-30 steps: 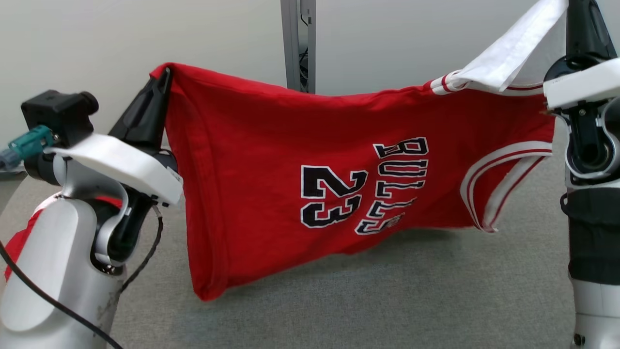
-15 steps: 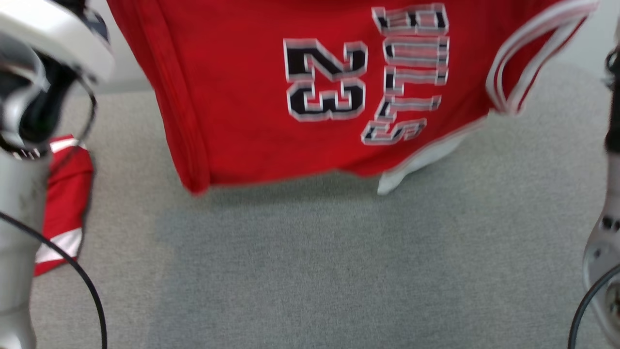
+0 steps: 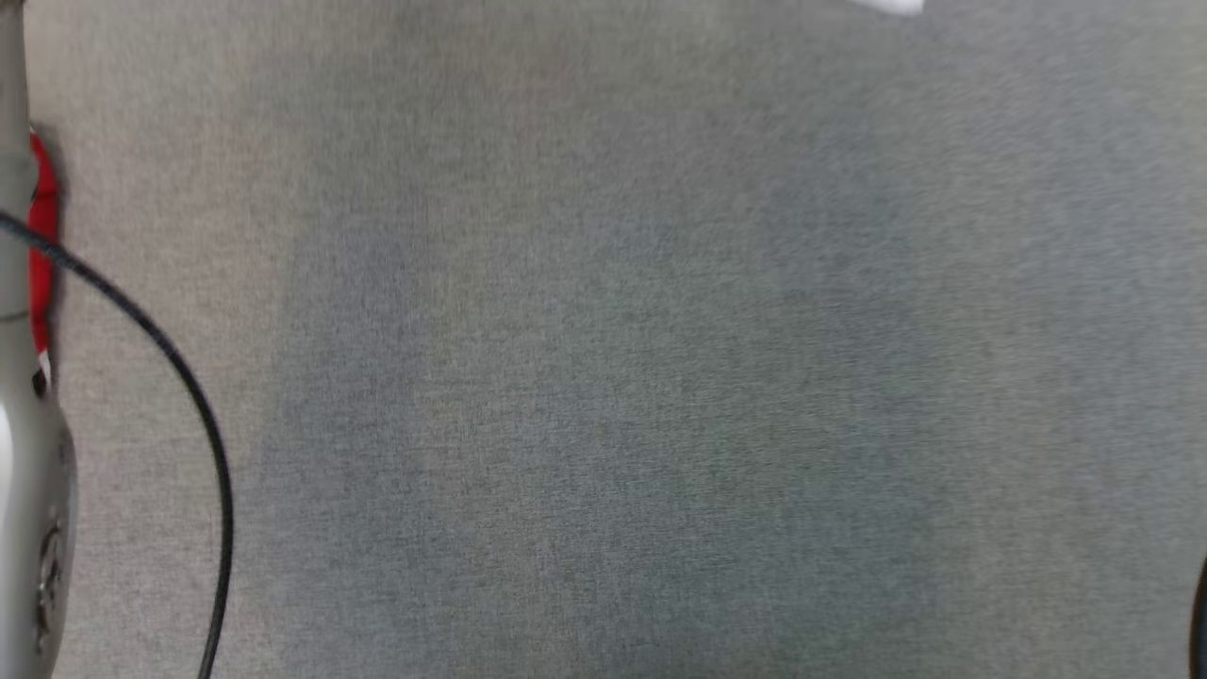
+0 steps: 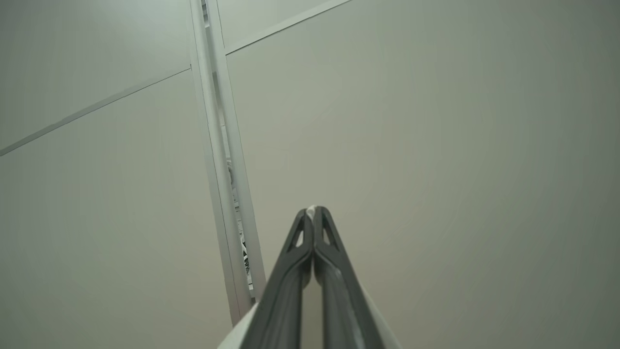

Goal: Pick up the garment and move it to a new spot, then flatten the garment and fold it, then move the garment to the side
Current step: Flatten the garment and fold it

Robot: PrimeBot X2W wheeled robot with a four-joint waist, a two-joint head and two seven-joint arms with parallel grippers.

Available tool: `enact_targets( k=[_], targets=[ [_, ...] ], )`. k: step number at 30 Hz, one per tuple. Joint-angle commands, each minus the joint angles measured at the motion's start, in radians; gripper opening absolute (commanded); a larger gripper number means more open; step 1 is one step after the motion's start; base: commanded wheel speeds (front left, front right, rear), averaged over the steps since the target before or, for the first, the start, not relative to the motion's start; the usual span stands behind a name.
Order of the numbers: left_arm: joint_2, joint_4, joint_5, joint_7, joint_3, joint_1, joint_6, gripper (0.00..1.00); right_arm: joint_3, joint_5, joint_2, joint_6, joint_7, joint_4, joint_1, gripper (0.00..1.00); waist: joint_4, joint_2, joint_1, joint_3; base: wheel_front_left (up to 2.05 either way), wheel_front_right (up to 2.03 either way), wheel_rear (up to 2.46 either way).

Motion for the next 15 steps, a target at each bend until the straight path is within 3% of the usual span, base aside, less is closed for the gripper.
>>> enact_targets(
  k=[1, 6, 15],
  targets=[
    [-0.008, 0.022, 0.011, -0.035, -0.003, -0.025, -0.001, 0.00, 0.000, -0.011, -0.010, 0.002, -0.008, -0.027, -0.013, 0.00, 0.020, 0.0000, 0.0000, 0.042, 0.00, 0.00, 0.00],
    [-0.045, 0.124, 0.034, -0.140, -0.017, -0.081, -0.024, 0.00, -0.039, -0.037, 0.000, 0.002, -0.007, -0.226, 0.078, 0.00, 0.036, 0.0000, 0.0000, 0.091, 0.00, 0.00, 0.00],
    [-0.068, 0.218, 0.081, -0.164, -0.053, 0.028, -0.070, 0.00, -0.033, 0.018, 0.008, 0.002, -0.008, -0.230, 0.336, 0.00, 0.039, 0.0000, 0.0000, 0.108, 0.00, 0.00, 0.00]
  ],
)
